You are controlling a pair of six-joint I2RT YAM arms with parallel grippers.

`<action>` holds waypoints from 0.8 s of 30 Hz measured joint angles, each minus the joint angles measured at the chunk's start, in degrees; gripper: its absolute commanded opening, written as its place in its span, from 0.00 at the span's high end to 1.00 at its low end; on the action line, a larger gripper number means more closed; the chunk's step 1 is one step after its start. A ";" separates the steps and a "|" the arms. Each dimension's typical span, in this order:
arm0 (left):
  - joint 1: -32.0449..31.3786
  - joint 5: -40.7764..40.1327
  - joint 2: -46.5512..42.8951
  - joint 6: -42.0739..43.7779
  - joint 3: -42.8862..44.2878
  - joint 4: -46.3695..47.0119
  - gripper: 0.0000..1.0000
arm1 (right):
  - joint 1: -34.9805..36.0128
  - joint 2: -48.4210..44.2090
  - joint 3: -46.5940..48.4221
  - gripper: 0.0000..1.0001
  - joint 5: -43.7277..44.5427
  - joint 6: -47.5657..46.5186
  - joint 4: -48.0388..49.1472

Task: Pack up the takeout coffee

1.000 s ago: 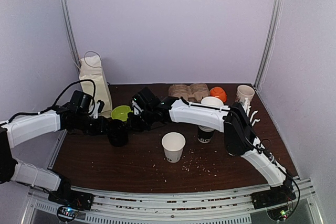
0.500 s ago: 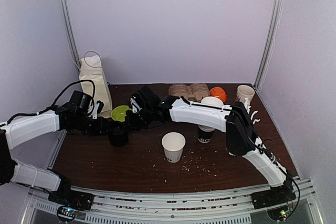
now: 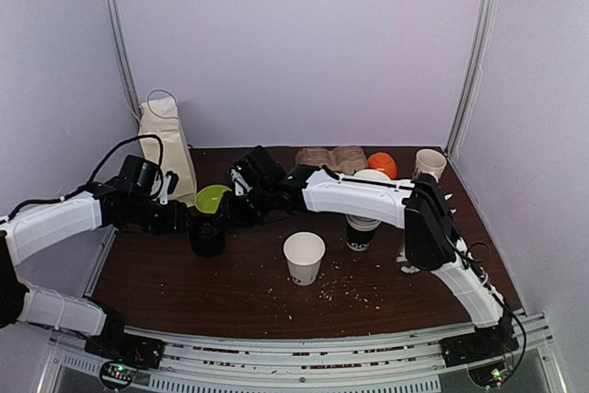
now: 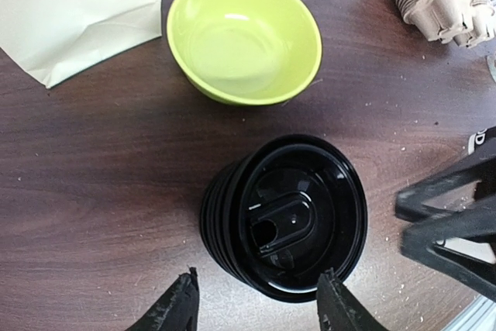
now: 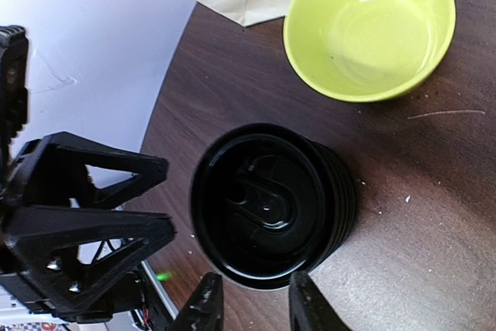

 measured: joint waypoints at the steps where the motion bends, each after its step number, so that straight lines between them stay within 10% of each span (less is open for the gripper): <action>1: 0.00 -0.22 0.02 -0.02 0.15 -0.02 0.47 | 0.00 -0.44 -0.07 0.67 0.13 -0.15 0.04; 24: 0.00 -0.48 5.60 -0.11 0.57 2.29 0.62 | -1.31 0.46 1.44 0.66 0.24 0.59 -0.59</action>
